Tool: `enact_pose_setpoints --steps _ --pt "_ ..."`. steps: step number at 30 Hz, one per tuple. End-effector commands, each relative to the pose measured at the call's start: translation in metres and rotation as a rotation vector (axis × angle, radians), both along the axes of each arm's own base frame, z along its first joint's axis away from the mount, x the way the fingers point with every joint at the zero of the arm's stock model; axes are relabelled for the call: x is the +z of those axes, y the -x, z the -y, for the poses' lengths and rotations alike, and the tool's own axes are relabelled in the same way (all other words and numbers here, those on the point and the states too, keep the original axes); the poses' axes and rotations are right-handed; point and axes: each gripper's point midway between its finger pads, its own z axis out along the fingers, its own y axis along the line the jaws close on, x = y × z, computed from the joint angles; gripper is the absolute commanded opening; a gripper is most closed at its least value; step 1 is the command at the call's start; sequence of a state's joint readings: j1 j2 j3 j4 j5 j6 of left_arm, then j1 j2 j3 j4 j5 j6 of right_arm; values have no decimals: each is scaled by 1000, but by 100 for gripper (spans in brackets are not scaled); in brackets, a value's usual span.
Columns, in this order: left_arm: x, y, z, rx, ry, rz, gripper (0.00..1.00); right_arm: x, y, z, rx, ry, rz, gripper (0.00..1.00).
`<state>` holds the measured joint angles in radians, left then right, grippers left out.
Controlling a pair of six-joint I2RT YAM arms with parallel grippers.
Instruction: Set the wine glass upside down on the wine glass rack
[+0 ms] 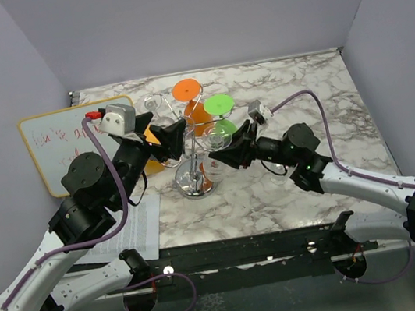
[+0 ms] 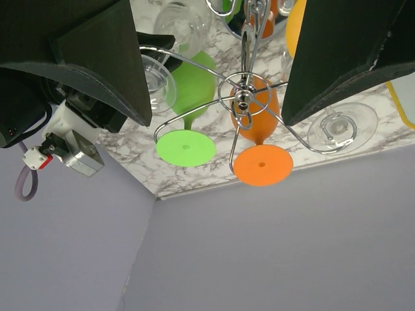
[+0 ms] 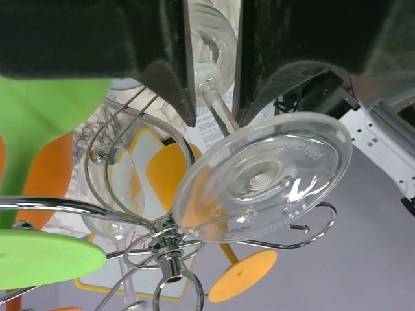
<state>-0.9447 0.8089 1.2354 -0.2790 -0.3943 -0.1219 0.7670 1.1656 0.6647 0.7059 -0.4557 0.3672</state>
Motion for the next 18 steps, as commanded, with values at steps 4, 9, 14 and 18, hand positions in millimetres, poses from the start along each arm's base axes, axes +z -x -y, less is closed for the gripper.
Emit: enact_pose_setpoints --steps 4,9,14,18 --pt "-5 -2 -4 24 -8 -6 82 -1 0 5 -27 -17 -17 46" --pt "-5 -2 -4 24 -9 -6 82 2 6 10 -22 -17 -10 58" --pt "-4 -1 -4 20 -6 -5 82 4 14 20 -33 -11 -10 70" --pt "-4 0 -3 14 -7 -5 82 0 24 31 -36 -9 -13 73"
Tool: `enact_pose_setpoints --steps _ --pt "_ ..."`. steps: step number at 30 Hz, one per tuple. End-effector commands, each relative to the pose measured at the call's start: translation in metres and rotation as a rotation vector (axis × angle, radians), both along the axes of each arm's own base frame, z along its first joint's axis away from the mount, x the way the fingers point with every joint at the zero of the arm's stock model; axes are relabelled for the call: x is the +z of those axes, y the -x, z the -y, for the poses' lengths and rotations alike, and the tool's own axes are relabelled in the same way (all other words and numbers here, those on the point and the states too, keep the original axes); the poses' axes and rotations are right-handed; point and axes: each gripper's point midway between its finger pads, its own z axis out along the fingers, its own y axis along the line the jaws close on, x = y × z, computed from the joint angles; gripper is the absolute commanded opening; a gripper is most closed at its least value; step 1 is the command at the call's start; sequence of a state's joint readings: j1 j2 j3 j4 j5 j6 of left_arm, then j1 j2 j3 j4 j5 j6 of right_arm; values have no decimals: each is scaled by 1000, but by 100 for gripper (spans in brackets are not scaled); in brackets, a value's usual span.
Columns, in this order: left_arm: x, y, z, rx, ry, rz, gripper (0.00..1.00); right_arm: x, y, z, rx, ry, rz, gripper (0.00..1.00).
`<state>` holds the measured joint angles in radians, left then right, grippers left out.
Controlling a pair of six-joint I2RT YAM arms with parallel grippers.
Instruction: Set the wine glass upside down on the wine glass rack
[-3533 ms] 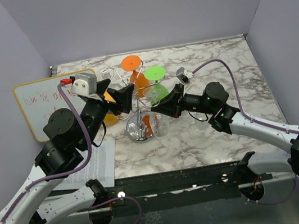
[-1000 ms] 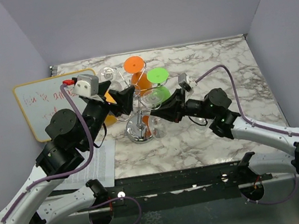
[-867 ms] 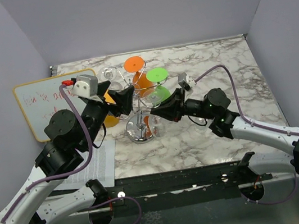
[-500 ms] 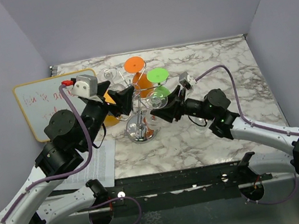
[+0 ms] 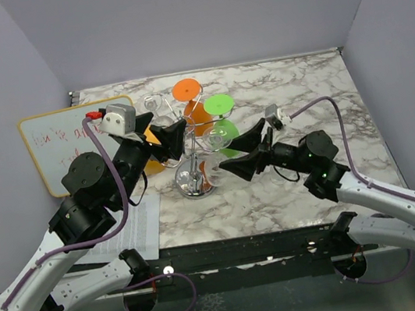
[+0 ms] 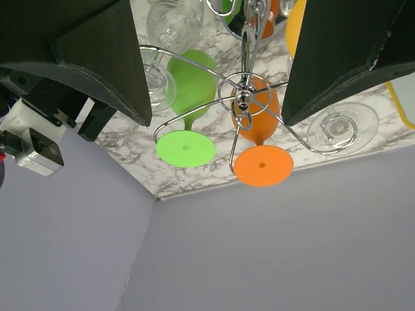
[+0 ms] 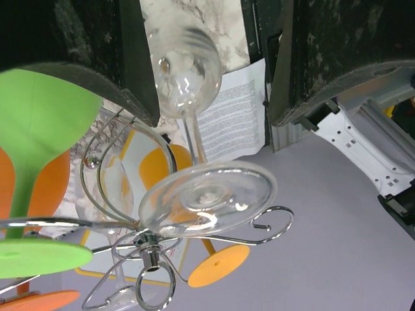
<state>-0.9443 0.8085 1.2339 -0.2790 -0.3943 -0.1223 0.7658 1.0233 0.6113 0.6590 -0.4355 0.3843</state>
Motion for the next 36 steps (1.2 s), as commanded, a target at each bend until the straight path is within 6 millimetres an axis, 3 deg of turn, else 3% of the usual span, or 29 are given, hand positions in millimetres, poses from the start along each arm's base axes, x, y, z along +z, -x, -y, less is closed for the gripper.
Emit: enact_pose_setpoints --steps 1,7,11,16,20,27,36 --pt "-4 0 -3 13 -5 -5 82 -16 9 13 -25 31 -30 73" --pt "-6 2 -1 -4 -17 -41 83 -30 0 45 -198 85 -98 73" --pt "-7 6 0 -24 -24 -44 84 -43 -25 82 -455 108 -210 73" --pt "-8 8 -1 -33 -36 -33 85 -75 -50 142 -838 192 -419 72" --pt "-10 8 0 -40 -56 -19 85 -105 -50 170 -1020 339 -583 72" --pt "-12 8 2 -45 -65 -10 87 -149 -37 174 -1052 594 -742 68" --pt "-12 8 1 -47 -65 -7 87 -178 -47 153 -995 670 -749 54"
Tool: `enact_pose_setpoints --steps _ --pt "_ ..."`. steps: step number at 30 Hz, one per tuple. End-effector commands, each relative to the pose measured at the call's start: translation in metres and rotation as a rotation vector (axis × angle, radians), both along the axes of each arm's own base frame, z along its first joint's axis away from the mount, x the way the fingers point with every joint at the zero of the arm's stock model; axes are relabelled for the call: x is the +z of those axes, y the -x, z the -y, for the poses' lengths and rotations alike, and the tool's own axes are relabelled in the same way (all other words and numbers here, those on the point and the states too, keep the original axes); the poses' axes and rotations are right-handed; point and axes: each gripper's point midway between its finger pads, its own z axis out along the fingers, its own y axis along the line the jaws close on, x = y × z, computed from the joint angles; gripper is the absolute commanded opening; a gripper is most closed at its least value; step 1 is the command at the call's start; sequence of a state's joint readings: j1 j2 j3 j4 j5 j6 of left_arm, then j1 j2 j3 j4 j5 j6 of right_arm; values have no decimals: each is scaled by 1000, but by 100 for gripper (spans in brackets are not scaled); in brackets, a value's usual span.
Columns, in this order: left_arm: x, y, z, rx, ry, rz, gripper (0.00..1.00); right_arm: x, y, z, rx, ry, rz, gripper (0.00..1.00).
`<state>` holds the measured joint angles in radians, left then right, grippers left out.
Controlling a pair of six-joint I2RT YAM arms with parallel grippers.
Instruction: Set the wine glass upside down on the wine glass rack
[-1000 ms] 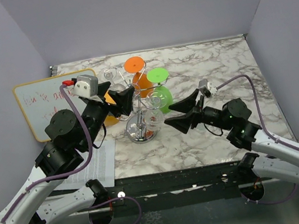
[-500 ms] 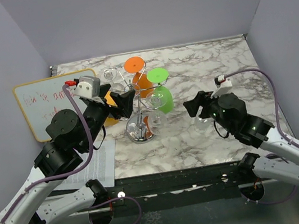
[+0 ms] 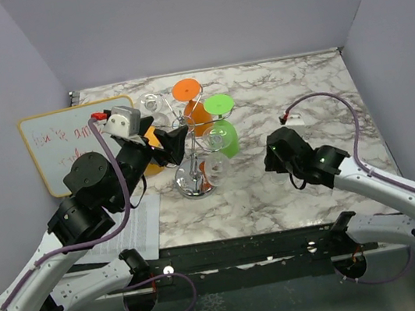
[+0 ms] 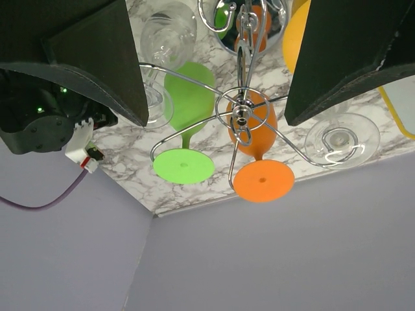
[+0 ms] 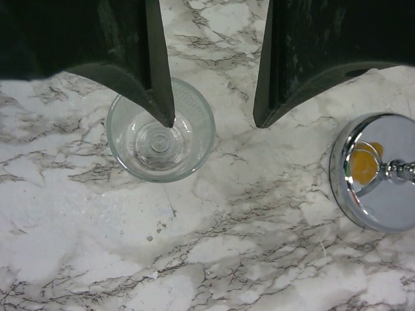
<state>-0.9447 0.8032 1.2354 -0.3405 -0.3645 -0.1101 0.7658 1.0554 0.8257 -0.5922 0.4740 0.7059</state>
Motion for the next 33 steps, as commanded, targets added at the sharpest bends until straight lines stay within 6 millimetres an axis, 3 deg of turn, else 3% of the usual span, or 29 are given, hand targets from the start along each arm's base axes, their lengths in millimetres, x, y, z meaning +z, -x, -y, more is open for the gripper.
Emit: enact_pose_setpoints --steps 1,10,14,16,22,29,33 --pt "1 4 -1 -19 -5 17 87 -14 -4 -5 23 36 -23 51" --pt "1 4 -1 -19 -9 19 88 -36 -19 -12 58 157 -69 19" --pt "3 5 1 -30 -5 20 88 -31 -24 -15 56 145 -48 2" --pt "5 5 4 -41 -1 17 89 -23 -26 -14 46 129 -16 1" --pt "15 5 15 -68 66 -14 89 27 -34 -8 16 19 190 1" --pt "35 10 41 -172 223 -16 92 112 -32 6 -29 -228 546 1" --pt "46 11 59 -236 323 -26 99 158 -25 18 -47 -322 717 1"
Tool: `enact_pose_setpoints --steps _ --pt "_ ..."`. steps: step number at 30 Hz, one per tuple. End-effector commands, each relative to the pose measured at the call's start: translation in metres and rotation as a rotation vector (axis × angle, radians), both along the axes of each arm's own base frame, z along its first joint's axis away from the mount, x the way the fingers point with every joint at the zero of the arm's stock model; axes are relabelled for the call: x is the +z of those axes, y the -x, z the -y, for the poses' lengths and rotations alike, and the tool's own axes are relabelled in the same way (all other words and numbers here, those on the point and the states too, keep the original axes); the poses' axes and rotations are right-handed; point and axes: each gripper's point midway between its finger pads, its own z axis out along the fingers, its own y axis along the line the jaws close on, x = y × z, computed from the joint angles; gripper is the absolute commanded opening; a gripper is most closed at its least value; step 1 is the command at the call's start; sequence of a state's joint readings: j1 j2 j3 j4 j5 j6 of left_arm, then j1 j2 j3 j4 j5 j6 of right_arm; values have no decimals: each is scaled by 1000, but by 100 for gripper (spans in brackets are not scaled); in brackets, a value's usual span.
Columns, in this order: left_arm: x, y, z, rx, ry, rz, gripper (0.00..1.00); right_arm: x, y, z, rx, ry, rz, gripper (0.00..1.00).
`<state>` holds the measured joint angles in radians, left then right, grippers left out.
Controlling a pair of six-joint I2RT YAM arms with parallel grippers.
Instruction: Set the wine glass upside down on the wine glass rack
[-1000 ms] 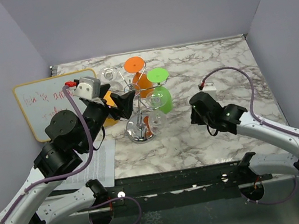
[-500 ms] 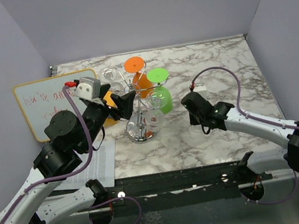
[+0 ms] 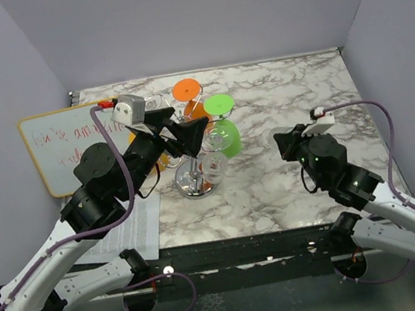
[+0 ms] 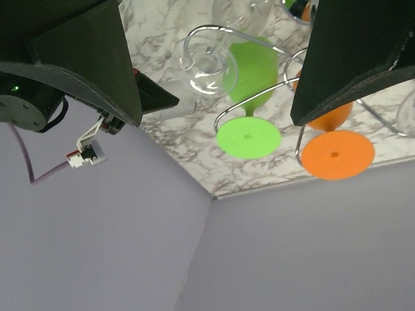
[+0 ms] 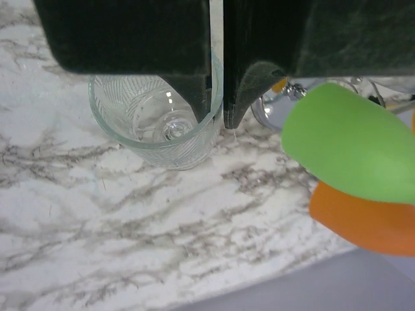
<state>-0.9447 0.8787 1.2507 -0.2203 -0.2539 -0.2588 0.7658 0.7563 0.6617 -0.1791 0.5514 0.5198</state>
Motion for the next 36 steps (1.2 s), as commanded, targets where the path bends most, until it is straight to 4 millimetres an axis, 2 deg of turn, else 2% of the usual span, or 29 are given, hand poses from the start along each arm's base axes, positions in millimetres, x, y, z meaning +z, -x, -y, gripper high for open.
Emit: enact_pose_setpoints --steps 1,7,11,14,18,21,27,36 --pt "29 10 25 -125 181 4 99 84 -3 14 -54 -177 301 1" --pt "38 7 60 -228 300 -57 99 142 21 38 -64 -342 523 1" --pt "46 3 79 -282 411 -106 99 168 37 55 -80 -462 648 1" --pt "38 -12 90 -257 494 -205 99 185 49 63 -69 -539 728 1" --pt "22 -25 118 -285 554 -315 99 214 70 53 57 -574 852 1" --pt "23 -24 142 -373 566 -361 99 232 86 41 165 -582 923 1" --pt "32 -10 173 -558 632 -424 99 256 102 31 270 -607 1005 1" --pt "34 7 187 -675 678 -462 99 264 102 25 294 -659 1023 1"
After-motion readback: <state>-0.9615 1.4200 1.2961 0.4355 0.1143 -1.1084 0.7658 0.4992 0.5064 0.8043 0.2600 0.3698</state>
